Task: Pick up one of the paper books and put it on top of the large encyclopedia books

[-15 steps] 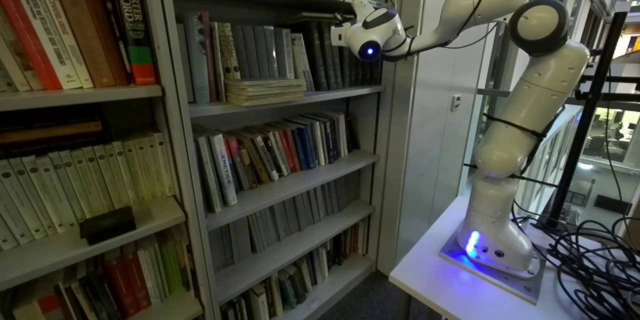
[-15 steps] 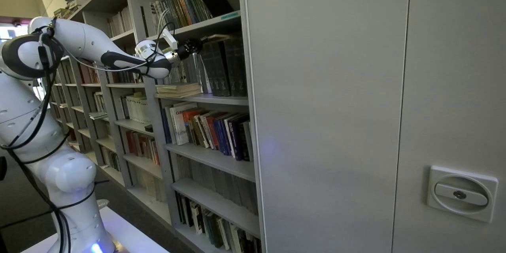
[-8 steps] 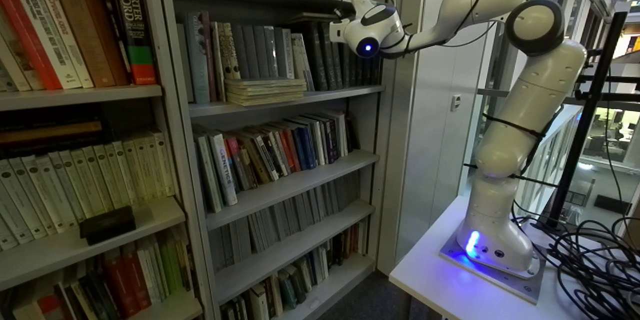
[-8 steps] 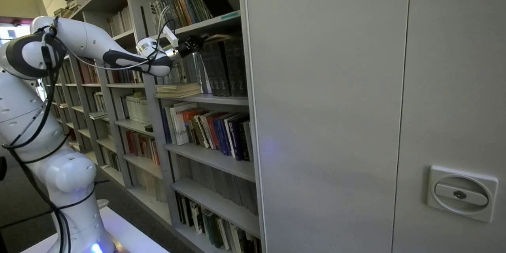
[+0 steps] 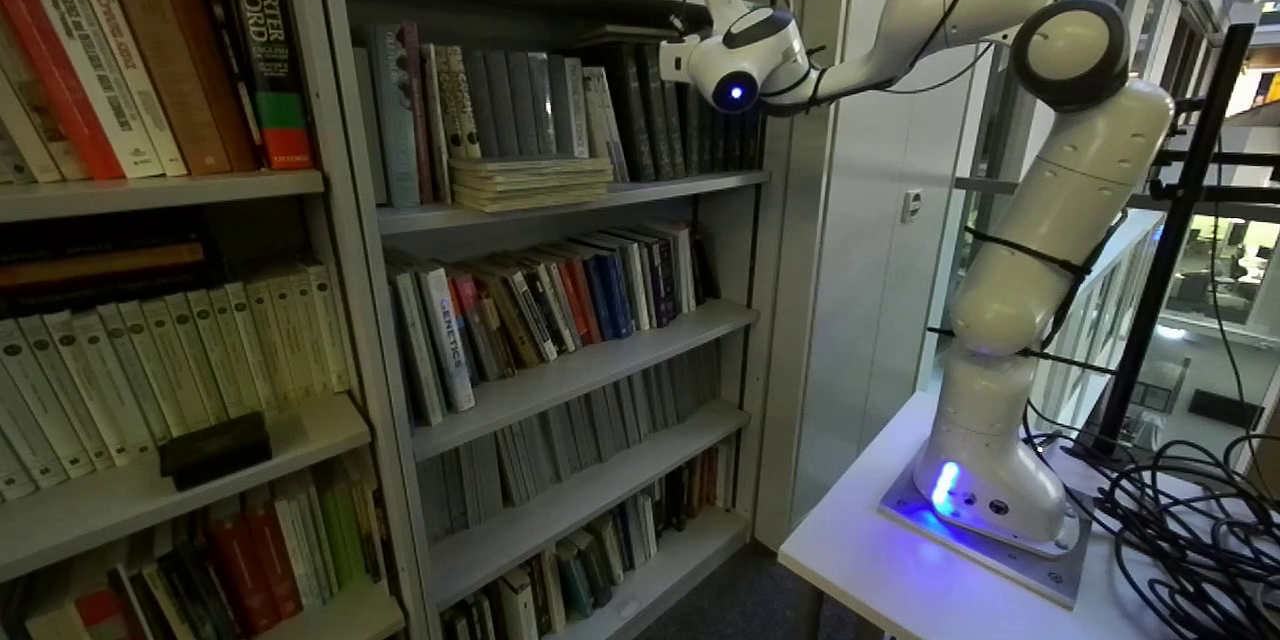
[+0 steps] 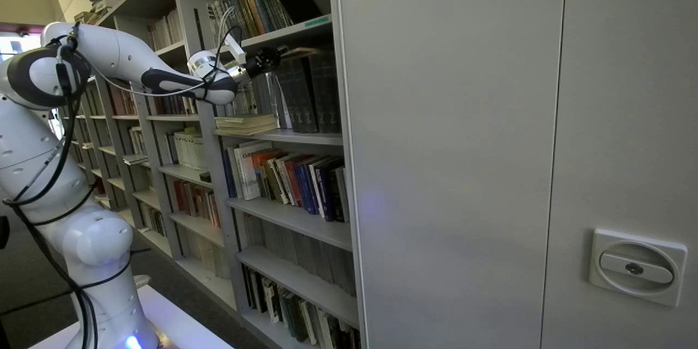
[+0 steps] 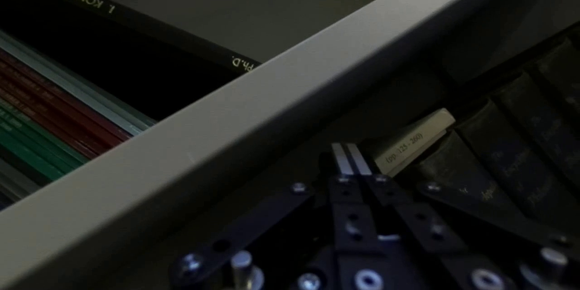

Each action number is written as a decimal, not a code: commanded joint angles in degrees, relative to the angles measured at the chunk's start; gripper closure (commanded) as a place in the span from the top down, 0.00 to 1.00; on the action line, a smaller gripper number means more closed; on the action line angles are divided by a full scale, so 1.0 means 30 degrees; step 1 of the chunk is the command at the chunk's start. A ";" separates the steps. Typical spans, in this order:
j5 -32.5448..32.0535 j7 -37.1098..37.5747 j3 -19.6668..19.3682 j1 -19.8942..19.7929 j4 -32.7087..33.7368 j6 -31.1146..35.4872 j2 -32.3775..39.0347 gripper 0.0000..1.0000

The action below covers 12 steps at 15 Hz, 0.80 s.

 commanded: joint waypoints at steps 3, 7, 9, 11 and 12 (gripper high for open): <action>0.0971 -0.0006 -0.0023 -0.0075 -0.0414 0.0732 -0.0833 0.00; 0.1129 -0.0113 0.0100 -0.0006 -0.0789 0.0932 -0.0713 0.00; 0.1116 -0.0155 0.0190 0.0036 -0.0967 0.0986 -0.0518 0.00; 0.1068 -0.0194 0.0261 0.0068 -0.1089 0.0973 -0.0381 0.00; 0.1041 -0.0214 0.0283 0.0066 -0.1067 0.0962 -0.0300 0.00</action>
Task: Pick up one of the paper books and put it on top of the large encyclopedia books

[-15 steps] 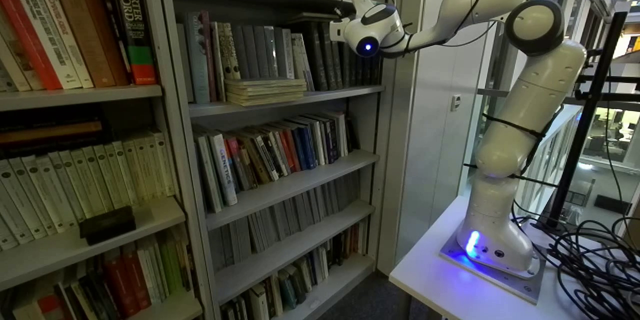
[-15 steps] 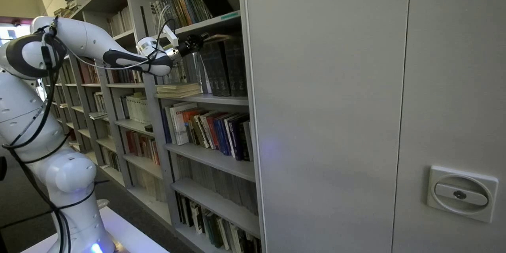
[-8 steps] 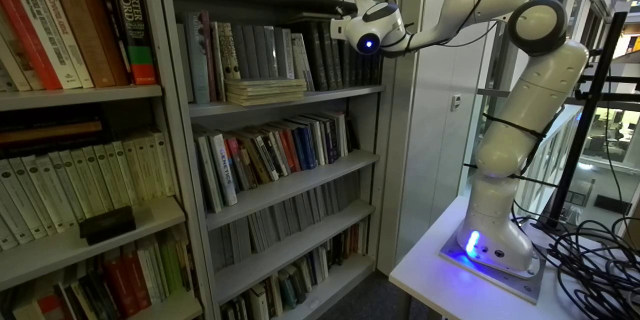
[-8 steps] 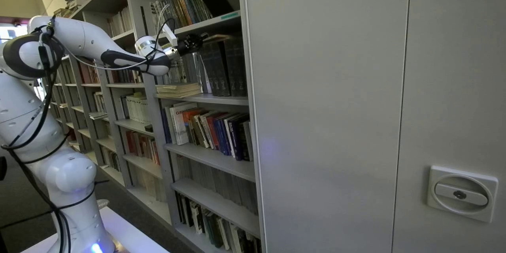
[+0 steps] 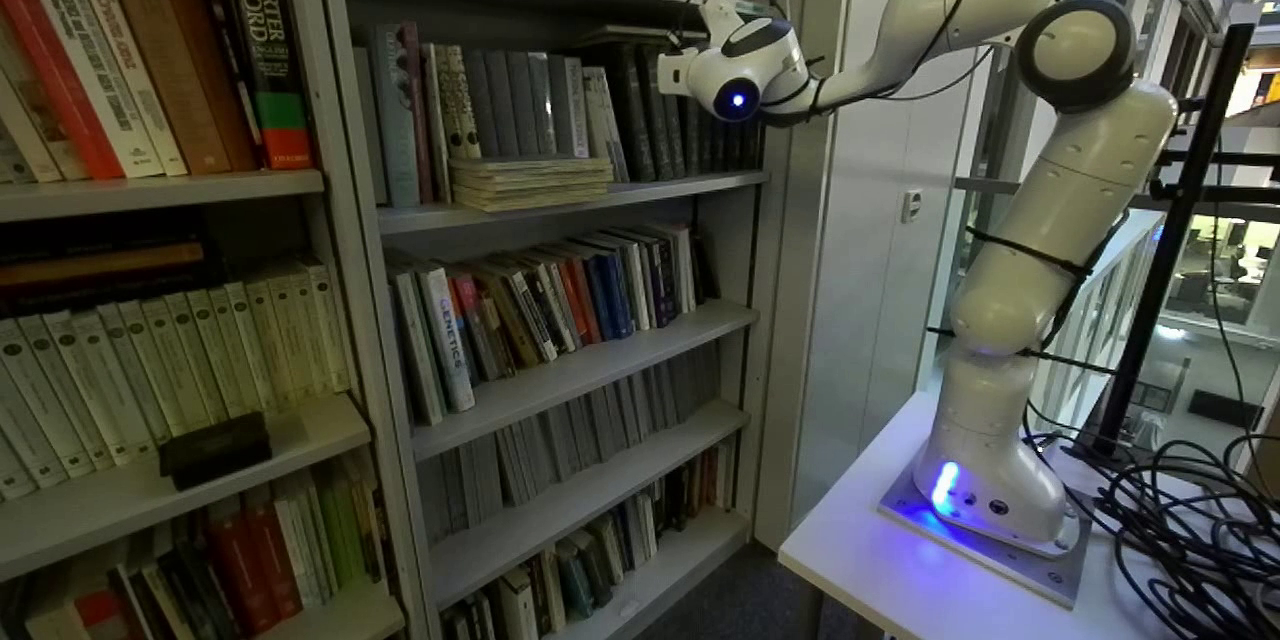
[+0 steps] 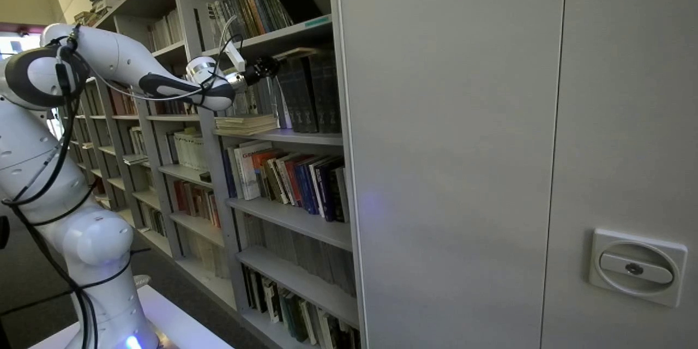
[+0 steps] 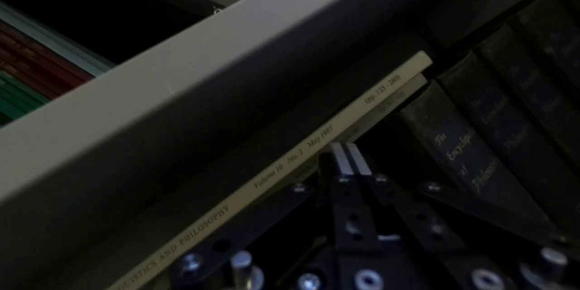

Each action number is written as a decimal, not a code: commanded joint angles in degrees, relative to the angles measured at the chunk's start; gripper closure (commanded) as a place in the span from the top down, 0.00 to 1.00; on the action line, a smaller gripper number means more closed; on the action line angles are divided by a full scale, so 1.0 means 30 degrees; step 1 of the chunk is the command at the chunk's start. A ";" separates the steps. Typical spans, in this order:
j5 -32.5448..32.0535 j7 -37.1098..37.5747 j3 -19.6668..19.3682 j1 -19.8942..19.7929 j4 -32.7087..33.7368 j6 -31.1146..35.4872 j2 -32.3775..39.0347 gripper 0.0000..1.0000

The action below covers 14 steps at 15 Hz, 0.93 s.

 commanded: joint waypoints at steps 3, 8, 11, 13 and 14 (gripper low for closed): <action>0.0065 -0.0277 0.0053 -0.0043 0.0090 0.0453 0.0046 0.00; -0.0007 -0.0352 0.0032 -0.0088 0.0346 0.0397 0.0115 0.00; -0.0133 -0.0481 0.0031 -0.0109 0.0825 0.0413 0.0380 0.00; -0.0167 -0.0607 0.0026 -0.0128 0.1263 0.0424 0.0600 0.00; -0.0165 -0.0696 0.0025 -0.0137 0.1507 0.0440 0.0728 0.00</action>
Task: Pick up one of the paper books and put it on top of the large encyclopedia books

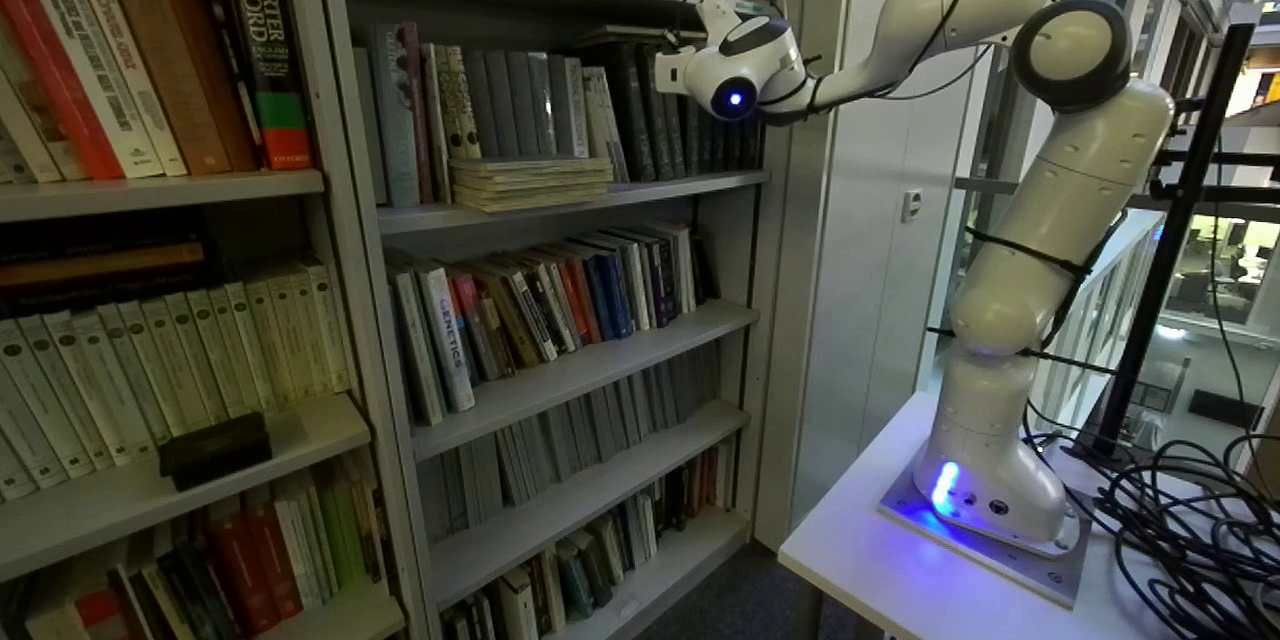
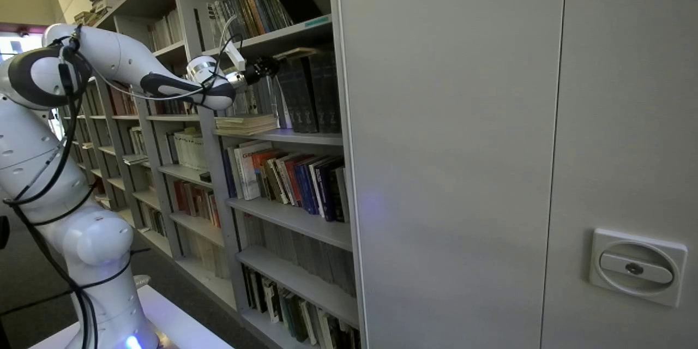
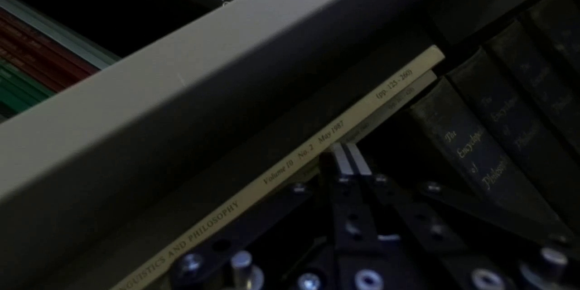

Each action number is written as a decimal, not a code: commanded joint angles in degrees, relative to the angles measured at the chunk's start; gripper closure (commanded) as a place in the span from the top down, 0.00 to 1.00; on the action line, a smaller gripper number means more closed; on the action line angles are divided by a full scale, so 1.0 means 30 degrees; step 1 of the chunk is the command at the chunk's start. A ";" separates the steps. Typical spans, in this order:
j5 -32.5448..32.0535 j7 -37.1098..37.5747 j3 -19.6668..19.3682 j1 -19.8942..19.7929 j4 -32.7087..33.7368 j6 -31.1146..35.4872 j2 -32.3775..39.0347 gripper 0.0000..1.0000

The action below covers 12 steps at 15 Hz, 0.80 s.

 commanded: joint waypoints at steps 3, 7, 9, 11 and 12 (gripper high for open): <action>-0.0127 -0.0691 -0.0019 -0.0121 0.1765 0.0461 0.0848 0.00; -0.0145 -0.0796 0.0009 -0.0124 0.2370 0.0442 0.1277 0.00; -0.0124 -0.0852 0.0010 -0.0129 0.2618 0.0436 0.1465 0.00; -0.0093 -0.0875 0.0005 -0.0133 0.2847 0.0434 0.1598 0.00; -0.0092 -0.0869 0.0003 -0.0136 0.2927 0.0426 0.1649 0.00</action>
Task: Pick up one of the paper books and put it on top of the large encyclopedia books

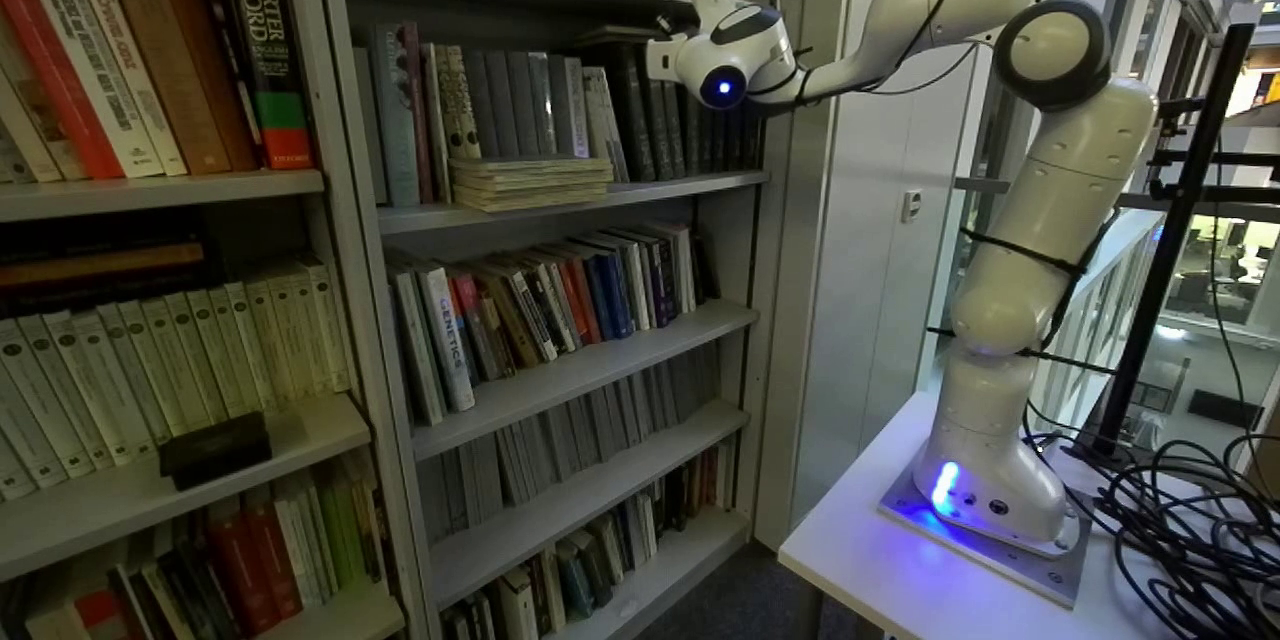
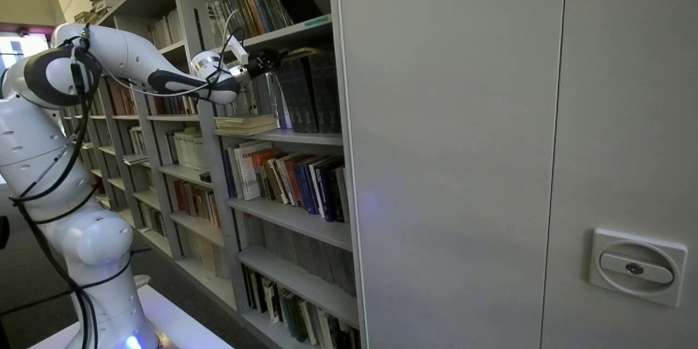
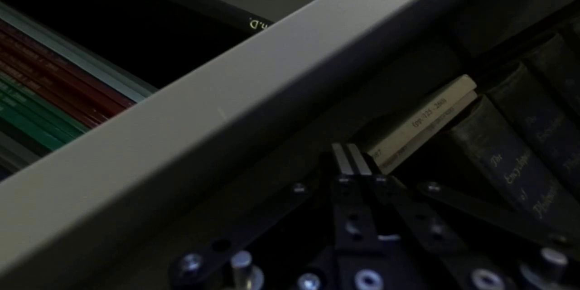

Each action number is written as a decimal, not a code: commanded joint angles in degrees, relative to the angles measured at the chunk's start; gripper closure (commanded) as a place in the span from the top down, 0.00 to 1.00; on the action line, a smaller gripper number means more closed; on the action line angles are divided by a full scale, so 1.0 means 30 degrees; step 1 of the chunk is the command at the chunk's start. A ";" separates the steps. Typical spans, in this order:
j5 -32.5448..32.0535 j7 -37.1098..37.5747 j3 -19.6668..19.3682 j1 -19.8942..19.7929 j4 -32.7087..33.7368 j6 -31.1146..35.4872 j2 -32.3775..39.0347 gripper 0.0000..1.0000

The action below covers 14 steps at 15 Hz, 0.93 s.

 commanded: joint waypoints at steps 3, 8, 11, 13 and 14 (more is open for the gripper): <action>-0.0047 -0.0612 -0.0004 -0.0143 0.1192 0.0399 0.0596 0.00; 0.0074 -0.0426 -0.0043 -0.0170 0.0991 0.0334 0.0492 0.00; 0.0302 -0.0100 -0.0045 -0.0130 0.0381 0.0324 -0.0053 0.00; 0.0403 0.0053 -0.0035 -0.0109 0.0084 0.0298 -0.0390 0.00; 0.0511 0.0145 -0.0030 -0.0089 -0.0028 0.0304 -0.0551 0.00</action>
